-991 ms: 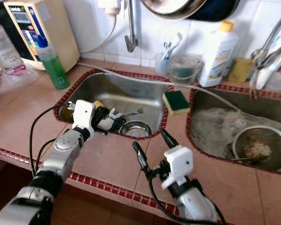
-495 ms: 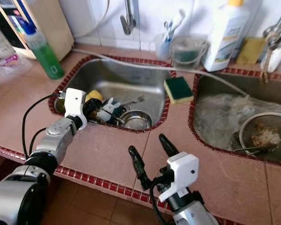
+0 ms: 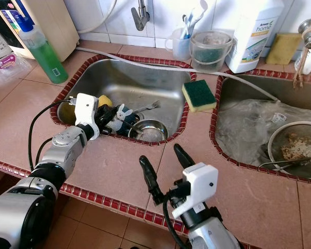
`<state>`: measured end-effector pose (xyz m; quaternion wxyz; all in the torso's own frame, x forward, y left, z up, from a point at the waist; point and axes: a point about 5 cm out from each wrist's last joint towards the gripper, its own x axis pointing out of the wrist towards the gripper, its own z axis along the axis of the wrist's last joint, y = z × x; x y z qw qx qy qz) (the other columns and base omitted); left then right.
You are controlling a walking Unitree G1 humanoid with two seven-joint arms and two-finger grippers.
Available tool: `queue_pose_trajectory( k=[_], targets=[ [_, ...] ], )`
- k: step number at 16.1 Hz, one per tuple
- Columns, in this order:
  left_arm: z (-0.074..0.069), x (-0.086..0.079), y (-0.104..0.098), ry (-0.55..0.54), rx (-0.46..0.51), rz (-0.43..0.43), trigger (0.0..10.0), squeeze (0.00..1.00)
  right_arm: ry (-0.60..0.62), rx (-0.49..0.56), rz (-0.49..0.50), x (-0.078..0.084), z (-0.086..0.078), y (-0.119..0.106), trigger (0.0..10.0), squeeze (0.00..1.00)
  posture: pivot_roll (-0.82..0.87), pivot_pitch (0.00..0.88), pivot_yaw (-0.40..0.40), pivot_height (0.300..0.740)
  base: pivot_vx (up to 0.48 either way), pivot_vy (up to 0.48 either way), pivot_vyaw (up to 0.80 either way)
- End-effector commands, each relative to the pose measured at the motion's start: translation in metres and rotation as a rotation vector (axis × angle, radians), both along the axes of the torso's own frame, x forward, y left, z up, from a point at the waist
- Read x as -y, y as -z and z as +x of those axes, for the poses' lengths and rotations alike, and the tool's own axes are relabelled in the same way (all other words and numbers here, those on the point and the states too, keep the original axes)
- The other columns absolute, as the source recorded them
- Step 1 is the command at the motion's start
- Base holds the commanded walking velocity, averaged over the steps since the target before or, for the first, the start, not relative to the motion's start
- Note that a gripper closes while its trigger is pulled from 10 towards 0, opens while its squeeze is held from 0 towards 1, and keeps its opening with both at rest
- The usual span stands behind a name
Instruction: Kitchen organization
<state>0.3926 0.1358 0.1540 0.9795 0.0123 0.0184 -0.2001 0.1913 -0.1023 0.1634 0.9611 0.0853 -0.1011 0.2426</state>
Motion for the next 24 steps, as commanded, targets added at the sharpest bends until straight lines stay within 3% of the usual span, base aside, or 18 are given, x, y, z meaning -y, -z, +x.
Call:
queue_pose_trajectory(
  k=[1,10,12,13,15,21,22,24],
  targets=[
    [0.000,-0.003,-0.001,-0.002,0.003,-0.012,10.0,1.00,-0.007,-0.020,0.005,-0.002,0.000,0.003,10.0,0.00,-0.24,0.212,0.158,0.740,0.000,0.000,0.00],
    [-0.005,-0.004,0.003,-0.006,0.042,-0.072,10.0,1.00,0.022,0.030,-0.006,0.000,0.028,0.005,10.0,0.00,-0.22,0.120,0.146,0.740,0.000,0.000,0.00],
    [-0.011,-0.005,0.006,-0.022,0.083,-0.101,10.0,1.00,0.110,0.067,-0.037,0.013,0.050,0.009,10.0,0.00,-0.22,0.080,0.139,0.740,0.000,0.000,0.00],
    [-0.011,-0.005,0.006,-0.022,0.083,-0.101,10.0,1.00,0.110,0.067,-0.037,0.013,0.050,0.009,10.0,0.00,-0.22,0.080,0.139,0.740,0.000,0.000,0.00],
    [-0.016,-0.005,0.008,-0.036,0.120,-0.127,10.0,1.00,0.154,0.087,-0.055,0.018,0.060,0.010,10.0,0.00,-0.22,0.053,0.136,0.740,0.000,0.000,0.00],
    [-0.040,-0.005,0.009,-0.074,0.239,-0.156,10.0,1.00,0.275,0.142,-0.118,0.025,0.071,0.020,10.0,0.00,-0.23,0.027,0.127,0.740,0.000,0.000,0.00],
    [-0.044,-0.004,0.010,-0.080,0.254,-0.148,10.0,0.73,0.290,0.151,-0.119,0.026,0.072,0.019,10.0,0.00,-0.23,0.025,0.125,0.740,0.000,0.000,0.00],
    [-0.054,-0.001,0.012,-0.094,0.278,-0.123,10.0,0.00,0.311,0.160,-0.127,0.028,0.072,0.021,10.0,0.00,-0.22,0.014,0.118,0.740,0.000,0.000,0.00]
  ],
)
